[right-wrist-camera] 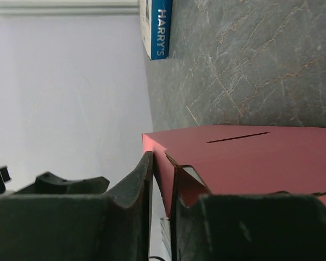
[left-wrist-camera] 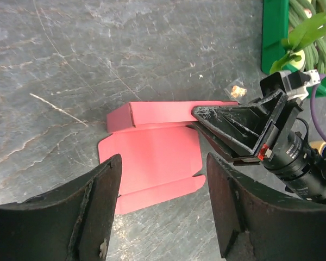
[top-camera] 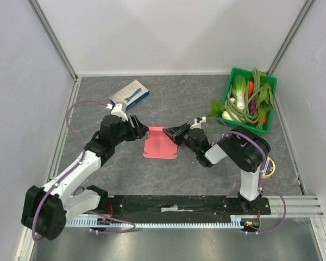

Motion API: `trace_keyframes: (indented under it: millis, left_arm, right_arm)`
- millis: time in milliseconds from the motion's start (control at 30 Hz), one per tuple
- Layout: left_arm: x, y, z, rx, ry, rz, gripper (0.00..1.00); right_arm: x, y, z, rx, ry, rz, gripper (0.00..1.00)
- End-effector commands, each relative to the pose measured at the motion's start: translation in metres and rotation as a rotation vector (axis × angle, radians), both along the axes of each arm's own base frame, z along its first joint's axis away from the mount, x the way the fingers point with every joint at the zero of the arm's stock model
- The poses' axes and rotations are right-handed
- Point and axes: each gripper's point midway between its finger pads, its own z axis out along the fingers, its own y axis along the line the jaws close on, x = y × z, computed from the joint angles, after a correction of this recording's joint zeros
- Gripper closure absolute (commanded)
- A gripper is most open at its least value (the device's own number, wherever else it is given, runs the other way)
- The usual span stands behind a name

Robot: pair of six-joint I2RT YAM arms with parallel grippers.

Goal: Fold the paper box

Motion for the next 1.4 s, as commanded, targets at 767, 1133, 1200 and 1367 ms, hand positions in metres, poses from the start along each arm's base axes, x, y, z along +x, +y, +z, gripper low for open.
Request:
trace_keyframes:
  millis: [767, 1133, 1200, 1367]
  left_arm:
    - [0.059, -0.03, -0.005, 0.031, 0.024, -0.126, 0.42]
    - [0.072, -0.047, -0.04, 0.122, 0.126, -0.229, 0.47]
    - [0.068, -0.047, -0.043, 0.118, 0.121, -0.228, 0.47]
    - [0.056, -0.043, -0.055, 0.097, 0.147, -0.214, 0.47]
  right_arm:
    - [-0.039, -0.058, 0.008, -0.833, -0.377, 0.414, 0.29]
    - [-0.014, -0.084, 0.024, -0.91, -0.436, 0.453, 0.43]
    - [-0.012, -0.078, 0.035, -0.875, -0.423, 0.45, 0.48]
    - [-0.019, -0.06, 0.049, -0.995, -0.33, 0.428, 0.46]
